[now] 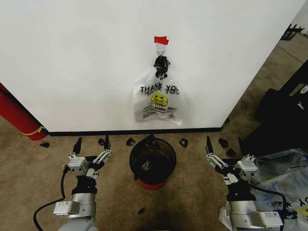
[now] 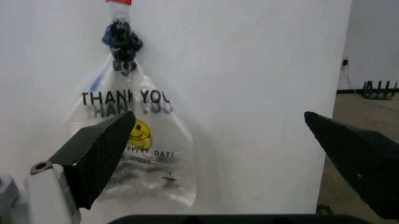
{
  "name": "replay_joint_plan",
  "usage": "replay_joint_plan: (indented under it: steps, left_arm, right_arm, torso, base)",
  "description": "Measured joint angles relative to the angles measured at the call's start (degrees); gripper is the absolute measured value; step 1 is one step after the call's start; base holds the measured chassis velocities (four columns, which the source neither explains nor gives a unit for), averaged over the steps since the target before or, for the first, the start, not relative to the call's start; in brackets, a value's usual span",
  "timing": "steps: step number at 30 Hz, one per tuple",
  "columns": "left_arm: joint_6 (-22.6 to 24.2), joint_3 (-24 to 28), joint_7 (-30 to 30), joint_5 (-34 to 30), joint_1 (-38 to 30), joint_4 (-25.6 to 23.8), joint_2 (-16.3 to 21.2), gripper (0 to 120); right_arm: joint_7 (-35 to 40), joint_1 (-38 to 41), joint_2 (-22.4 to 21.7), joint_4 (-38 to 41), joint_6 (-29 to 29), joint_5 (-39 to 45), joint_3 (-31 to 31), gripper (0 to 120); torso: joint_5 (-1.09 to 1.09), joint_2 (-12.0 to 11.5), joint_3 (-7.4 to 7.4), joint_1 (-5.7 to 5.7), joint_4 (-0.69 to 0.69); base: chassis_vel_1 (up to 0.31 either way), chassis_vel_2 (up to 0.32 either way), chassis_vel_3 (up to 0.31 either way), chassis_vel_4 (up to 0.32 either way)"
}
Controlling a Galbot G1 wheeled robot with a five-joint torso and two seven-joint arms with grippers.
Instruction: Pick up the garbage bag from the wall and place it over the trash bin.
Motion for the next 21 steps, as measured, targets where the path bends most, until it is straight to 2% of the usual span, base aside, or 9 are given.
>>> replay_joint_plan:
  steps: [12,21]
  left_arm:
    - [-2.7,1.2,0.2,4.5,1.8,0.5,-5.0,100]
    - [-3.3,1.2,0.3,5.0,2.5,-1.3,-4.8,100]
  right_arm:
    - [0.2,0.1,-2.3,-1.5,1.0,1.0,-0.7,100]
    - [-0.5,-1.8,-0.6,-1.5,3.4,0.4,-0.6,100]
  torso:
    - [0.02,0.0,0.0,0.0,0.0]
    - [0.02,0.0,0.0,0.0,0.0]
  base:
    - [0.0,0.0,0.0,0.0]
    - [0.0,0.0,0.0,0.0]
